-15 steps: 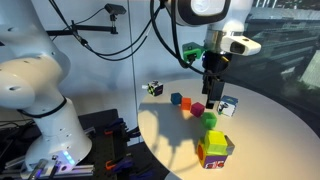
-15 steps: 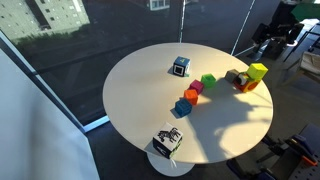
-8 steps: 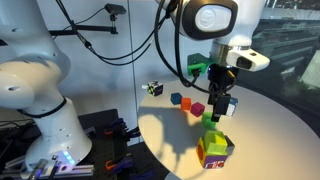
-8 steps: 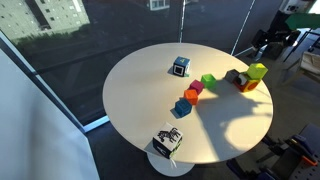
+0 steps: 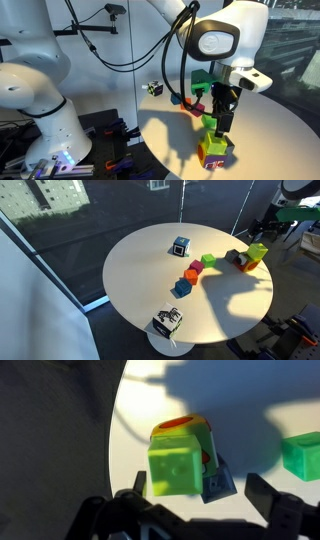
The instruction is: Put the yellow block on the table
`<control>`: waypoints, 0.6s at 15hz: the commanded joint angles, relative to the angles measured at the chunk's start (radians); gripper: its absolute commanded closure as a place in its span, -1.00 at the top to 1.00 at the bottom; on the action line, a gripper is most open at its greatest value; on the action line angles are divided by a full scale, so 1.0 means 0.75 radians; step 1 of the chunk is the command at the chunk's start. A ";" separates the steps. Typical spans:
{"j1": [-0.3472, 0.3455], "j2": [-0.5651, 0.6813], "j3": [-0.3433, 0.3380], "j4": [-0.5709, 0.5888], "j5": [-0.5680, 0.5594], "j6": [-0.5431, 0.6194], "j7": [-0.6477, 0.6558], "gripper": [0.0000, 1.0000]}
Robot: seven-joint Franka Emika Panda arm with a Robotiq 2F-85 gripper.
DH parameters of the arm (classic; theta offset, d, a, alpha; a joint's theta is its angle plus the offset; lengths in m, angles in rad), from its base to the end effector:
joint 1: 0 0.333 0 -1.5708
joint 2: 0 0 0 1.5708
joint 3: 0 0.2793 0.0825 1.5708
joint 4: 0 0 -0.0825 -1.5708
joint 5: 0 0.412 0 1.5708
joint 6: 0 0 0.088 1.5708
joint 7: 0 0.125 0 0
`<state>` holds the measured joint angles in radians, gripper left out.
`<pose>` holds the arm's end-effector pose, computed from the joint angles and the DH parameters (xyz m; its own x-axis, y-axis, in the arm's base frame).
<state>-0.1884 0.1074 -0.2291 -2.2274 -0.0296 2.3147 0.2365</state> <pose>0.5039 -0.2260 0.2512 0.8063 -0.5914 -0.0068 -0.5905 -0.8056 0.0487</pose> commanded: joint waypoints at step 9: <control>-0.019 0.101 -0.031 0.003 0.014 0.093 0.005 1.00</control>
<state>-0.1922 0.1728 -0.2532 -2.2274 -0.0296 2.3660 0.2369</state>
